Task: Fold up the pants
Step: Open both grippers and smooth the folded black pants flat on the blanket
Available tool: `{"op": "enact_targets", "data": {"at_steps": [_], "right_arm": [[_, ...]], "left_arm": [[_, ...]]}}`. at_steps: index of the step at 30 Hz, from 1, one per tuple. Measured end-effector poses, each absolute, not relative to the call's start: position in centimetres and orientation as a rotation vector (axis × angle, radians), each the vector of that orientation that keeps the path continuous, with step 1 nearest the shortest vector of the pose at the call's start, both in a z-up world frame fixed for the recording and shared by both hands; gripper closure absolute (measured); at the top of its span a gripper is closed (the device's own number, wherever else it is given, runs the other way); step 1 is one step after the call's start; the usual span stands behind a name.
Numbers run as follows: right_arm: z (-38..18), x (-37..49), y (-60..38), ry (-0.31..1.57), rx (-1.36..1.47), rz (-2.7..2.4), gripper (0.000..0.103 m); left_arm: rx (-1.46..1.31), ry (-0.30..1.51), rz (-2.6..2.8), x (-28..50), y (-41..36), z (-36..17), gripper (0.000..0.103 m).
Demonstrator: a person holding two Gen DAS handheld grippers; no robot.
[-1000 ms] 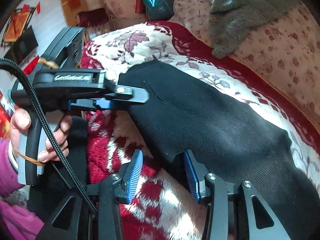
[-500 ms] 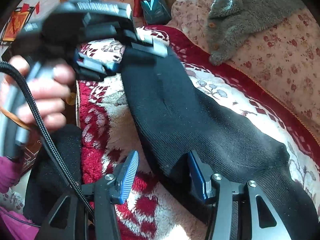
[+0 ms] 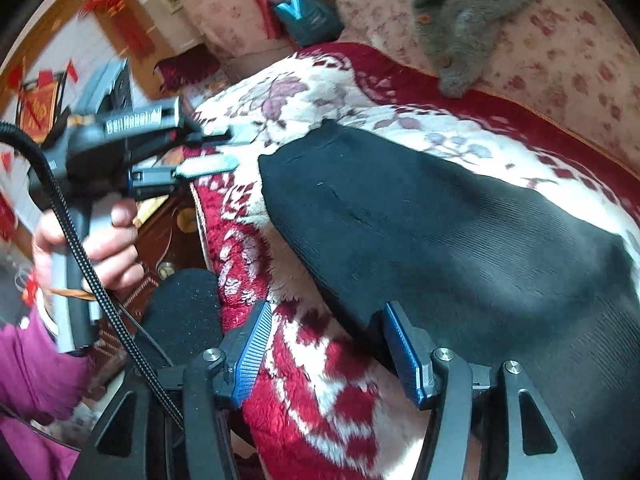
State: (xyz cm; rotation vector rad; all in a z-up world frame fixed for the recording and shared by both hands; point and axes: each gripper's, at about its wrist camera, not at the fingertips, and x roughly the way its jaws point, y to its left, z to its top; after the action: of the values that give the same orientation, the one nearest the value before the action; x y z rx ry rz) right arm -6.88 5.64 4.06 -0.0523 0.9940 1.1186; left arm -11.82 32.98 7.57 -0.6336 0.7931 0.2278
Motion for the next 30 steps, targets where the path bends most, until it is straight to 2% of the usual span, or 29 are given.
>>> {"op": "enact_targets", "data": {"at_steps": [12,17,30], "right_arm": [[3.3,-7.7,-0.1,1.094,0.191,1.069,0.047],[5.0,-7.5,-5.3,1.006,0.248,0.953,0.047],[5.8,-7.7,-20.3,0.93,0.335,0.576,0.047]], "left_arm": [[-0.646,0.916,0.167,-13.0,30.1,3.4,0.055],[-0.527,0.88,0.154,-12.7,26.7,5.3,0.055],[-0.244,0.897,-0.012,-7.7,13.8,6.9,0.055]]}}
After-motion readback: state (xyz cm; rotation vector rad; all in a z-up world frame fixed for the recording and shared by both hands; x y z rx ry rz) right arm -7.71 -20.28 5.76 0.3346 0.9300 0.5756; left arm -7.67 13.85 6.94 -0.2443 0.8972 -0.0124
